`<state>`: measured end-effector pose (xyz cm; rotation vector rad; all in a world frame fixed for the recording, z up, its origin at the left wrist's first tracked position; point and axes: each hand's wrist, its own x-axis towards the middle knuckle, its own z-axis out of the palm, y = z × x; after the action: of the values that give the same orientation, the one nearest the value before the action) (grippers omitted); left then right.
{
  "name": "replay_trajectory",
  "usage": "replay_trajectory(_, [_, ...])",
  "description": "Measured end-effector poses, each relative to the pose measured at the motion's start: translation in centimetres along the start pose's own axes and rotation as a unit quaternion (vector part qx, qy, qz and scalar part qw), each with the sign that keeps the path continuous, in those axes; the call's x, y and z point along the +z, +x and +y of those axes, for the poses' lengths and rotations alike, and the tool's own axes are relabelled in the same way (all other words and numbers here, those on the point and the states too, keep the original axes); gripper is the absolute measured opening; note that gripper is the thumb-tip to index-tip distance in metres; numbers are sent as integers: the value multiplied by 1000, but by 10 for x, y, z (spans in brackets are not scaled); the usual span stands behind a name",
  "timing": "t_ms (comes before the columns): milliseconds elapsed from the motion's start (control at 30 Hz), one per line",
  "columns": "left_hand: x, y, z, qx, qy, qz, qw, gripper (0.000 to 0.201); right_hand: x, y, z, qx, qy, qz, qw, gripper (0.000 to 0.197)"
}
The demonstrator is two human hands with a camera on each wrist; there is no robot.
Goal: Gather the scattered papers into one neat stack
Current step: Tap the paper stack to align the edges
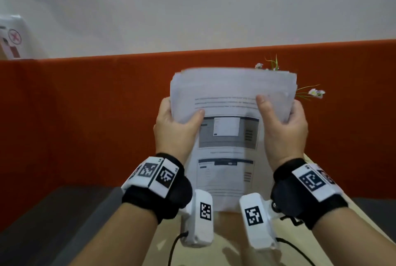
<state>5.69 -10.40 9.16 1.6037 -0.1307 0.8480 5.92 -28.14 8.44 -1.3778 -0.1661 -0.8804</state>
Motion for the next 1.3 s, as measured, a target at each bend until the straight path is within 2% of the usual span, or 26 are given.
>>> replay_trajectory(100, [-5,-8,-17,-73,10,-2,997,34,-7,-7,12,43,-18,-20,999,42])
replay_trajectory(167, [-7,-14,-27,-134,-9,-12,991,40,-10,-12,25,73,-29,-61,995,37])
replay_trajectory(233, [-8,-16,-31,-161,-15,-24,987,52,-11,-14,34,89,-43,-92,991,26])
replay_trajectory(300, [-11,-14,-23,-125,26,-10,992,68,-13,-14,39,106,-28,-104,989,21])
replay_trajectory(367, [-16,-8,-3,3,133,33,991,88,-13,-14,39,119,-3,-115,986,20])
replay_trajectory(400, [-18,-5,12,90,204,46,974,93,-14,-13,39,119,6,-123,985,21])
replay_trajectory(433, [-18,-3,29,173,279,47,943,94,-14,-13,39,118,15,-128,985,22])
replay_trajectory(467, [-15,-1,45,232,346,33,908,95,-15,-13,38,118,24,-135,984,22])
replay_trajectory(500, [-11,1,58,260,406,3,876,95,-15,-13,38,116,32,-142,982,22])
replay_trajectory(533, [-5,3,66,263,453,-47,850,95,-14,-13,37,116,38,-149,981,22])
replay_trajectory(600, [7,7,70,225,529,-178,799,92,-14,-13,35,121,43,-153,980,21])
replay_trajectory(633, [12,8,69,204,546,-225,780,91,-14,-13,35,121,46,-153,980,20])
replay_trajectory(667, [17,9,68,199,546,-241,777,91,-14,-13,34,121,51,-155,979,19])
replay_trajectory(733, [24,9,69,225,522,-218,793,92,-14,-13,32,124,62,-164,977,17])
replay_trajectory(866, [36,10,73,227,524,-278,773,88,-14,-13,30,130,81,-182,971,18])
replay_trajectory(933, [39,16,74,256,514,-250,780,88,-14,-11,29,135,77,-185,970,15])
replay_trajectory(966, [42,20,75,261,519,-251,774,82,-14,-10,30,138,73,-184,970,14])
replay_trajectory(1033, [44,23,77,235,532,-295,758,49,-13,-9,31,147,63,-183,970,14])
replay_trajectory(1066, [44,25,77,214,528,-311,761,35,-14,-9,31,151,51,-181,970,15])
replay_trajectory(1133, [37,33,78,206,489,-300,793,22,-19,-9,34,146,-2,-165,975,26])
replay_trajectory(1166, [30,36,78,205,461,-271,820,20,-25,-8,38,143,-37,-151,977,34])
replay_trajectory(1233, [10,46,77,193,393,-196,877,24,-40,-7,45,162,-95,-113,976,57])
replay_trajectory(1300, [-16,52,68,156,321,-135,924,31,-55,-3,52,207,-91,-72,971,76])
